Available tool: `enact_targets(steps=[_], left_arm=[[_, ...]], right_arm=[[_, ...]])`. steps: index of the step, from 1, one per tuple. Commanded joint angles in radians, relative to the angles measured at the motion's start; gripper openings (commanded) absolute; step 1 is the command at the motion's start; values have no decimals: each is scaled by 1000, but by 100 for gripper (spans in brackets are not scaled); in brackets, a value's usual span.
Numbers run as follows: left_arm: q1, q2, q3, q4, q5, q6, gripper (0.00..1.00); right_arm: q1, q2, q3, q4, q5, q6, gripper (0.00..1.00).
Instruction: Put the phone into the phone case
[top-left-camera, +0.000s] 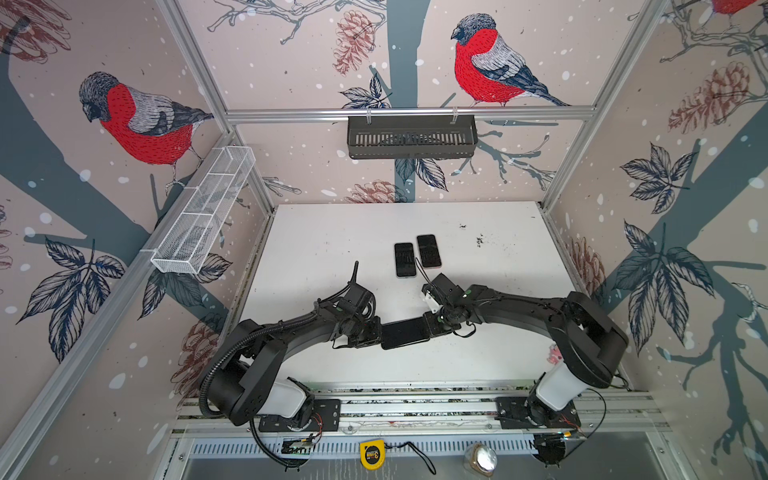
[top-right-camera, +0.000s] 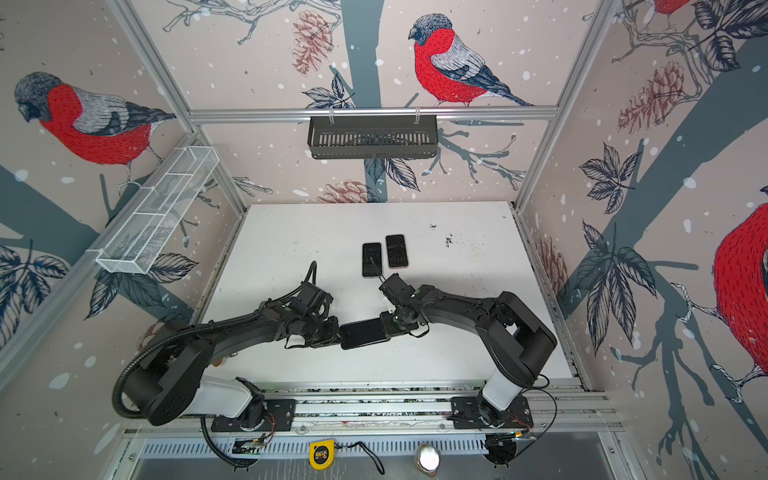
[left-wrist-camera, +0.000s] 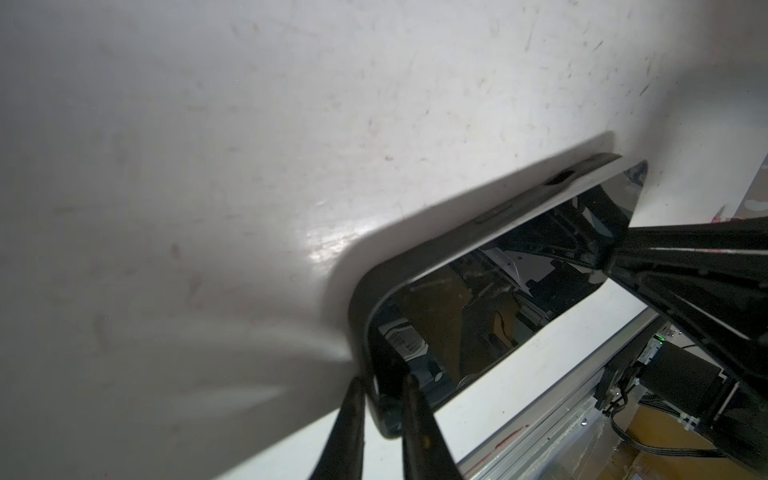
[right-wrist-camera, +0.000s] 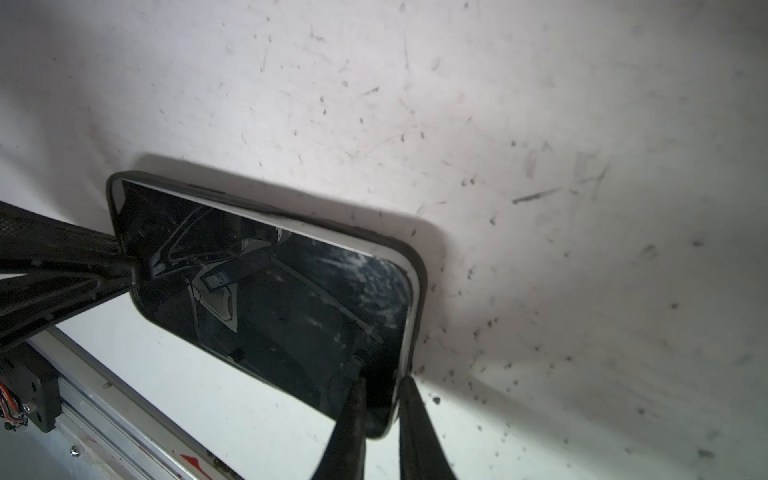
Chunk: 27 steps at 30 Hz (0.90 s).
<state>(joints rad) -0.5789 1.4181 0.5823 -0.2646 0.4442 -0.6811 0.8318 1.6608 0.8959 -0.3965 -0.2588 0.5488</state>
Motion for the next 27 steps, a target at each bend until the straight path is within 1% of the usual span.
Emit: enact_targets(steps=[1,2,3,4,6,7,9,10,12,13,14,16,17,18,20,21,24,27], left_arm=[[-2,10,-15,72,-5,8,18],[-2,10,-20,79,-4,8,18],[-1,12,-27,87,3,8,19],[-2,12,-29,93,9,8,20],[-1,6,-31,92,9,9,22],[-2,0,-28,86,5,13,23],[-1,-11,-16,59,-15,25,25],[-2,-13,-12,50,-21,32,25],[-2,-11,-9,35,-29,46,25],[-2,-10,-9,32,-30,48,24],[-2,-10,-9,30,-32,51,24],[-2,-15,-9,29,-26,58,25],[-2,-25,-6,26,-20,68,28],[-2,-39,2,13,-28,78,31],[-2,-61,30,-31,-66,102,38],[-1,-68,48,-60,-84,115,40],[-1,-70,83,-107,-104,142,40],[-1,-77,67,-102,-106,132,39]], right_arm=[[15,27,-9,-49,4,-8,17],[15,30,-2,-56,21,-10,20],[15,34,5,-63,35,-13,26],[13,37,11,-71,47,-17,29],[8,47,32,-98,74,-32,29],[5,50,43,-110,90,-36,27],[3,48,67,-135,115,-50,15],[1,47,77,-144,118,-55,12],[-2,39,97,-162,118,-63,12],[-3,32,107,-168,119,-65,13],[-6,21,118,-176,120,-68,18],[-15,-1,141,-195,121,-78,40],[-23,-11,157,-211,119,-90,45],[-33,-22,174,-228,118,-105,48],[-60,-44,202,-255,116,-129,49],[-75,-53,215,-266,106,-142,49],[-130,-67,228,-267,48,-164,47],[-159,-61,213,-243,0,-171,44]])
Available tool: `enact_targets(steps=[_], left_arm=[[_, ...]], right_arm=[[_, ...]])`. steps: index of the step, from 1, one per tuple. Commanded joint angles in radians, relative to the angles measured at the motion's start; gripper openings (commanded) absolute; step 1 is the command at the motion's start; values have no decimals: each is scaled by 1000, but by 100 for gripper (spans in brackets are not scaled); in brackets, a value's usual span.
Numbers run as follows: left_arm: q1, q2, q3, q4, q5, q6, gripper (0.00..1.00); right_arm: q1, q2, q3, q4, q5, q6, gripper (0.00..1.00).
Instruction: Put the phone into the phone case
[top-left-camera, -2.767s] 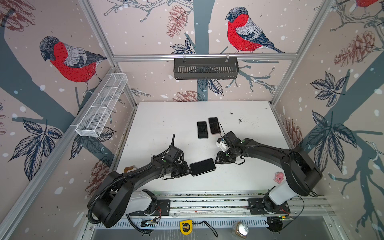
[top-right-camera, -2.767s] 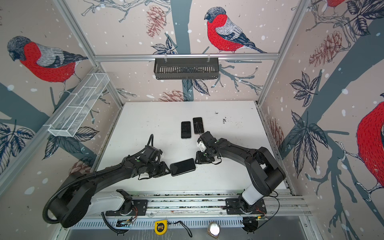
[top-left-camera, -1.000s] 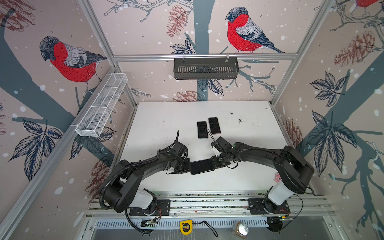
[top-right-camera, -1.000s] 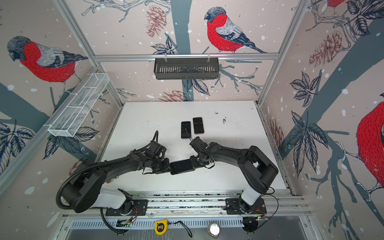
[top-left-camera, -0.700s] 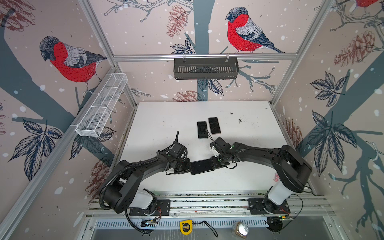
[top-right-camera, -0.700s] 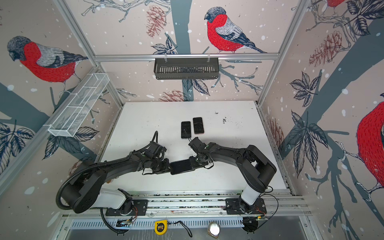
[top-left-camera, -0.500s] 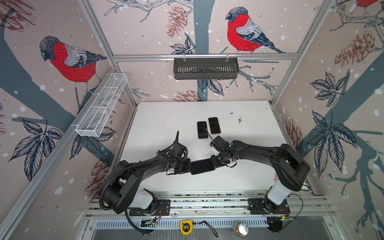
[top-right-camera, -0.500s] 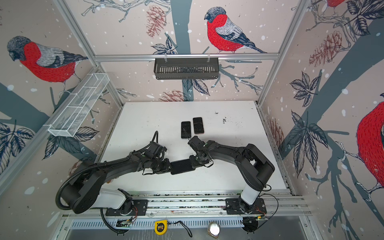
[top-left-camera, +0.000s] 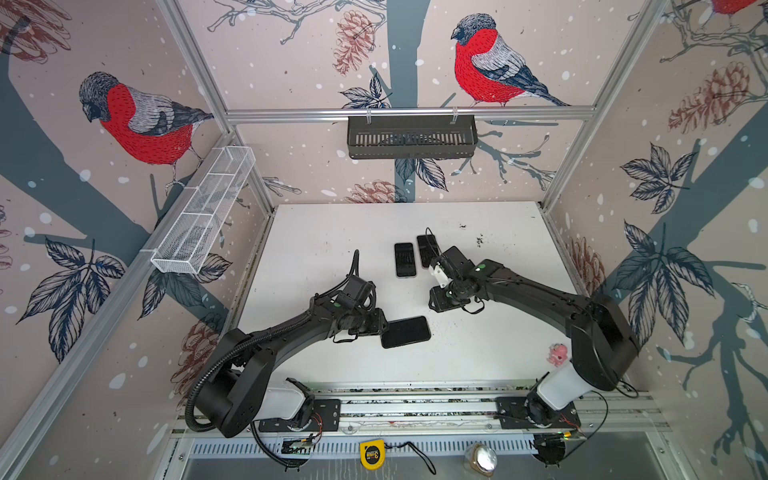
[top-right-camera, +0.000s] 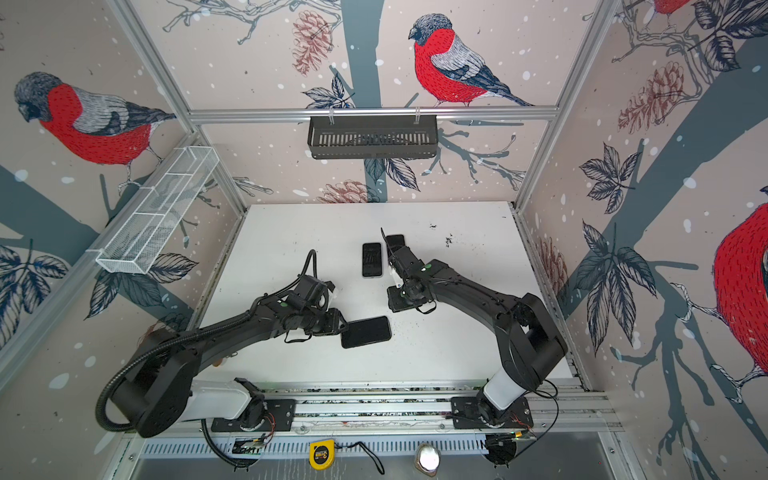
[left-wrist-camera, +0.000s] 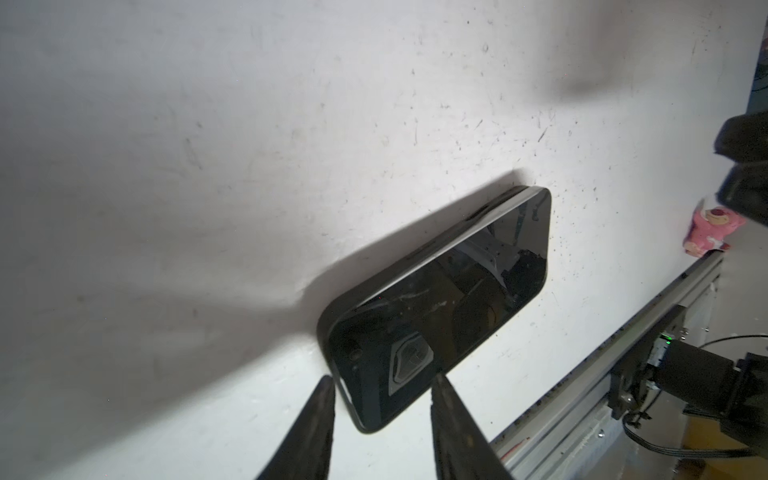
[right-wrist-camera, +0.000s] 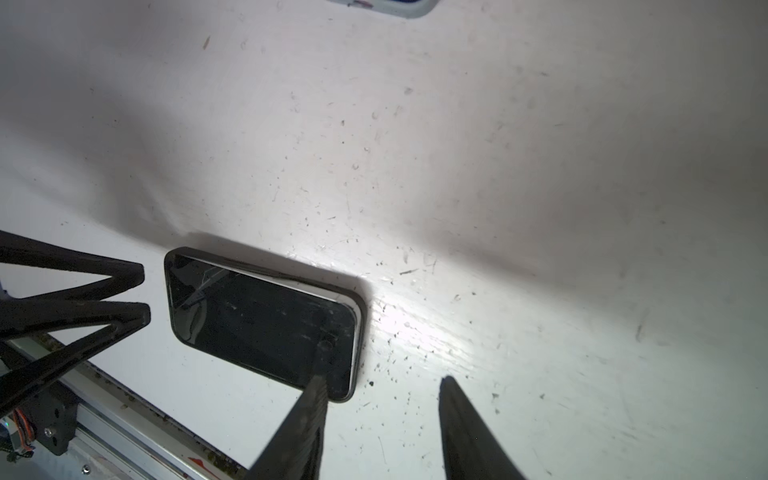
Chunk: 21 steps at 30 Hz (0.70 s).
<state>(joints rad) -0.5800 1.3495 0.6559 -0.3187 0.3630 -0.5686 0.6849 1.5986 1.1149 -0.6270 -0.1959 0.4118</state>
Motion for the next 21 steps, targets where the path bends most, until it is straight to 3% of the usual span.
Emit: enact_targets(steps=[1,3,6,15,21], left_arm=[[0,-15,-21,-39,-19,10,38],[0,-35,-49,-17,4,-15,36],[-17,-88,-81,27,51,-59,35],[-168,-182,-153,101,21,-199,30],[-187,-184,-263,235,66,-255,32]], right_arm=[[-14,6,-11,-4,-72,-34,44],[-16,15,-26,22,-89,-30,46],[-26,37,-39,68,-133,-29,58],[-54,205,97,129,-251,-25,56],[-46,322,148,174,-338,-5,59]])
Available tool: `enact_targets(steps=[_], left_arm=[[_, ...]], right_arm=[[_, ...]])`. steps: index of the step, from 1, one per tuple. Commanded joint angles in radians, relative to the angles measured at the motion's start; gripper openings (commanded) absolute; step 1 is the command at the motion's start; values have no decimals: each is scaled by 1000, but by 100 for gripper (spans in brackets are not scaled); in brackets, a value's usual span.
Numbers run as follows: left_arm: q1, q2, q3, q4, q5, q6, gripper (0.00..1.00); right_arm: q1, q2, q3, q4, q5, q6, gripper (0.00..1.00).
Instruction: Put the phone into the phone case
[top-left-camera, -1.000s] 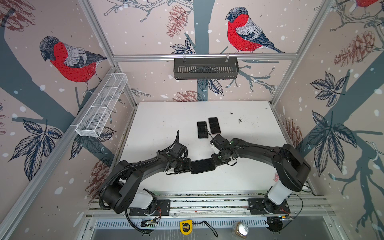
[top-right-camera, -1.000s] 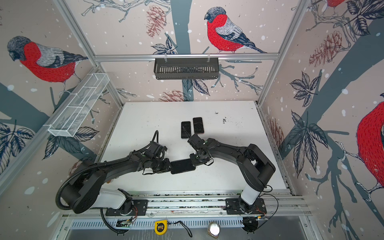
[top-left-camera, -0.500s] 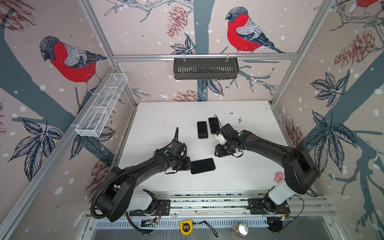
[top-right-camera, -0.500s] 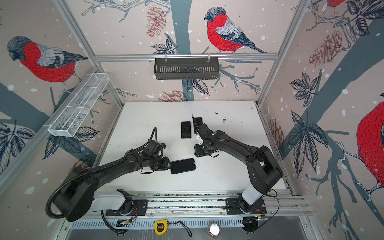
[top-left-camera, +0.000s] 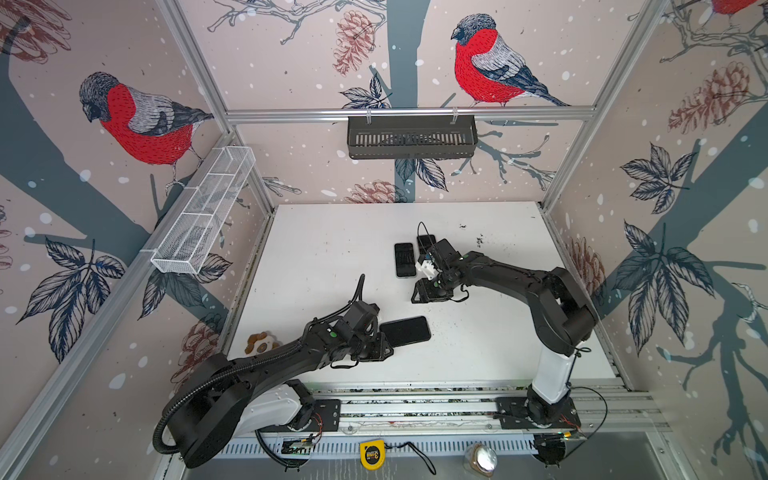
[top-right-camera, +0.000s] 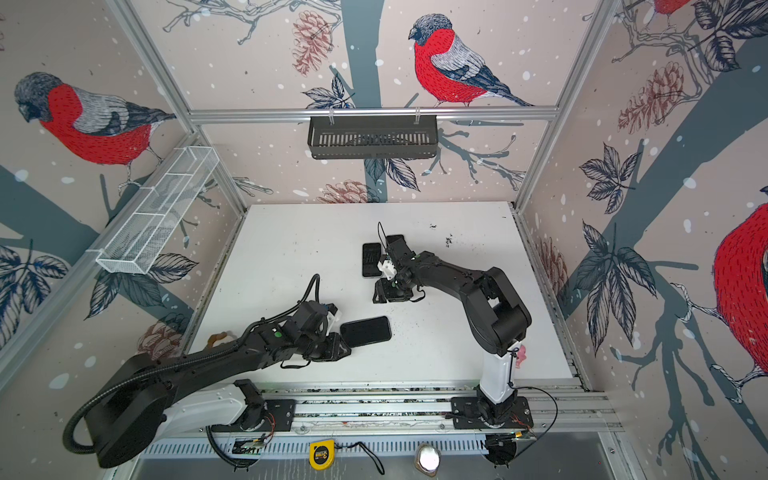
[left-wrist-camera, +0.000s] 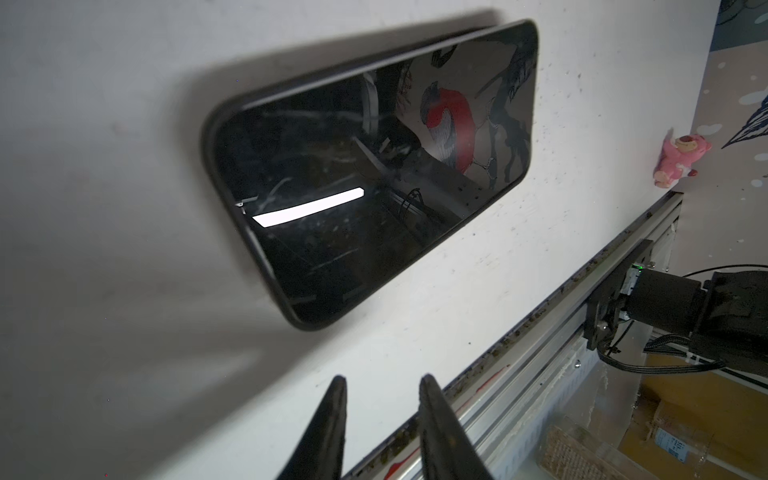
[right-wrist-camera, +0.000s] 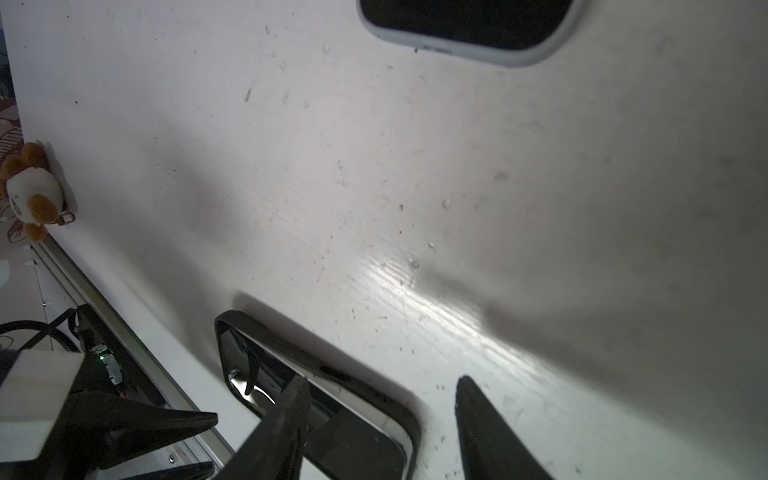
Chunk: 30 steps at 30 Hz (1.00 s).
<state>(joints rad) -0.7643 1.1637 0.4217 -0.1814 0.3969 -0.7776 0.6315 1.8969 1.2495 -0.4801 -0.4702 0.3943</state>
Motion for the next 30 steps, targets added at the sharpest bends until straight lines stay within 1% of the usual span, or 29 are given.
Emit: enact_targets(steps=[1,5,7,10,13,15,19,23,25,28,30], left_arm=[[-3,7,-36,104,33,-47,32],[1,69,-33,122,36,-35,34],[25,117,-15,119,47,-8,34],[80,170,12,109,52,24,33],[141,182,41,84,62,61,33],[162,189,76,45,60,96,33],[183,214,134,-46,28,149,33],[187,217,168,-88,-8,160,34],[192,221,177,-91,-21,155,34],[200,245,200,-112,-44,162,33],[202,254,224,-139,-73,169,33]], right_arm=[[10,30,9,32,-65,15,59],[20,13,-41,56,-70,26,58],[27,-11,-83,68,-75,35,58],[47,-61,-168,102,-80,57,58],[63,-121,-261,152,-93,94,58],[62,-157,-305,169,-91,103,58],[30,-216,-343,153,-63,98,58],[28,-242,-319,72,9,51,57],[31,-242,-315,61,11,44,55],[40,-234,-312,59,15,44,44],[49,-227,-305,54,24,44,39]])
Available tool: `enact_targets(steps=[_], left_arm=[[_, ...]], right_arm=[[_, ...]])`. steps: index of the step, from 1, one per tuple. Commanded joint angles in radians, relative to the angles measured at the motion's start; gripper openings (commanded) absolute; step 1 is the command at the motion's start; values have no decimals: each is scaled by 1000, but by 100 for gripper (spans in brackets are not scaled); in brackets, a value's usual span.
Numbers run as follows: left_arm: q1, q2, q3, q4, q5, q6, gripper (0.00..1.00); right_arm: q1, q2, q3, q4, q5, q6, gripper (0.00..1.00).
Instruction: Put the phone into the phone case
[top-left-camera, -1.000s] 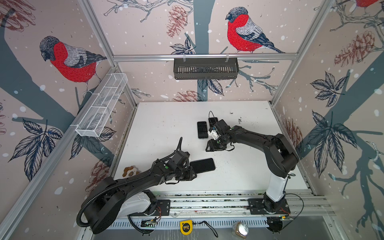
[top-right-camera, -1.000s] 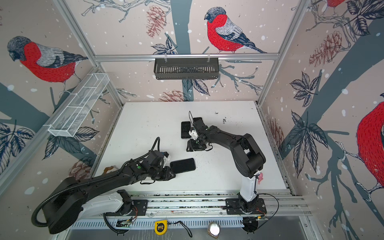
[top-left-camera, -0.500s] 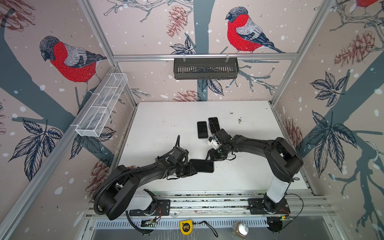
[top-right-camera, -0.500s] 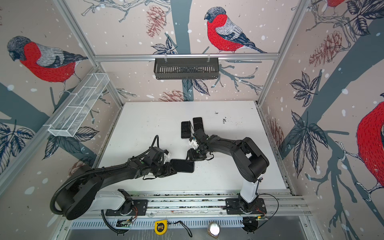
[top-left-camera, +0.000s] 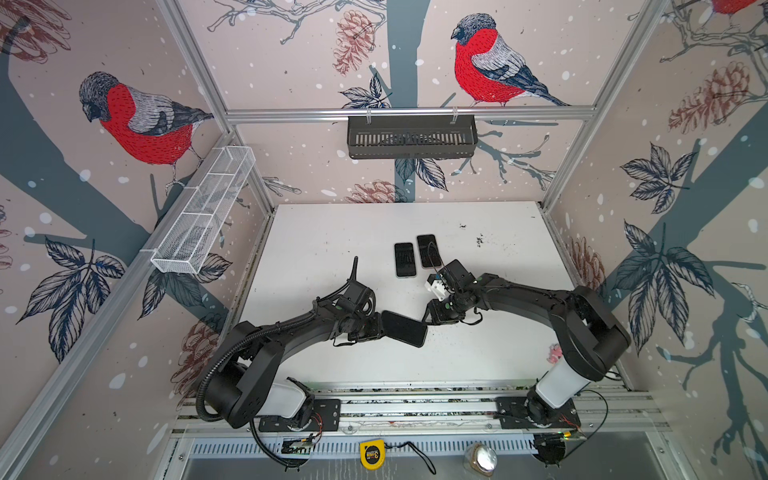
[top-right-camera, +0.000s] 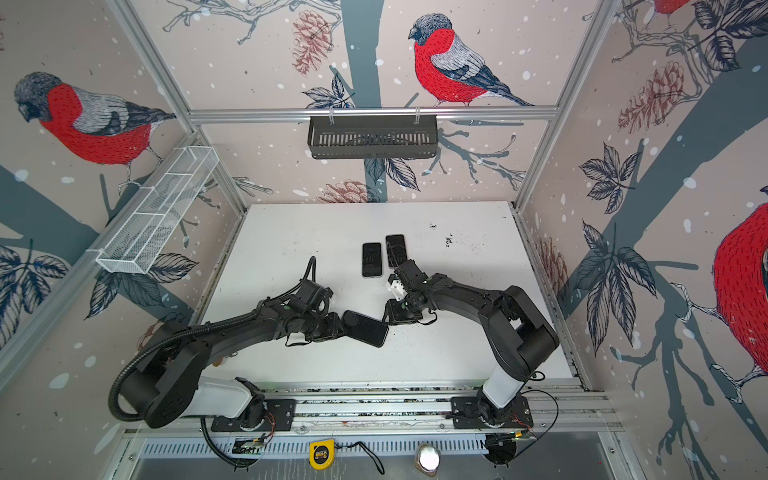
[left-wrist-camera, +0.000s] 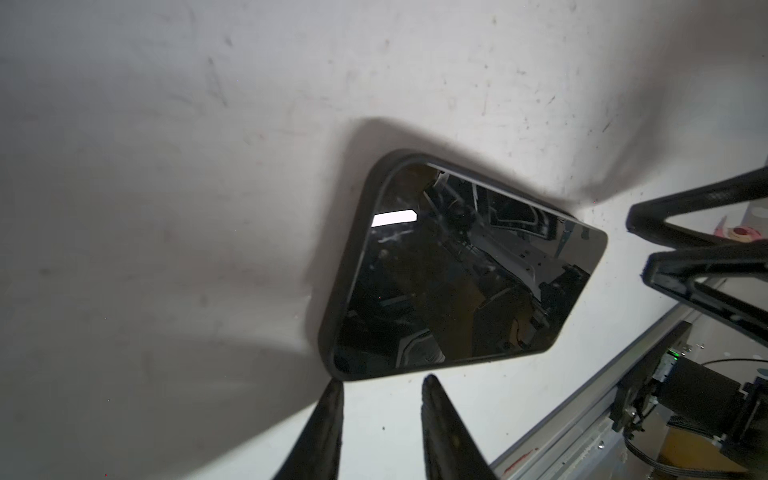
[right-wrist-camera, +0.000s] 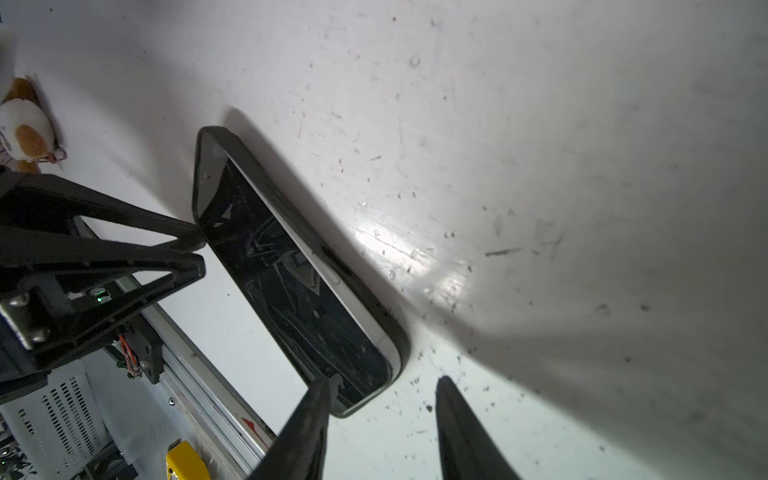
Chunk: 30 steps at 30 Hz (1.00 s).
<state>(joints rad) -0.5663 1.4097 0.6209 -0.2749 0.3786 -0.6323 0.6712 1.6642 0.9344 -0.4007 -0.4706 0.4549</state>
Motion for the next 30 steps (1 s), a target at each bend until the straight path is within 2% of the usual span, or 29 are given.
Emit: enact_targets(steps=[1,14,23,30], left_arm=[[4,9,37,-60,-76,24,33],[8,65,65,-79,-109,37,29],[8,63,54,-60,-84,38,19],[8,61,48,-49,-76,33,19]], right_arm=[[16,8,13,-27,32,-17,37],[59,66,45,-76,129,-44,15],[86,89,81,-125,185,-68,11],[115,118,85,-140,237,-69,7]])
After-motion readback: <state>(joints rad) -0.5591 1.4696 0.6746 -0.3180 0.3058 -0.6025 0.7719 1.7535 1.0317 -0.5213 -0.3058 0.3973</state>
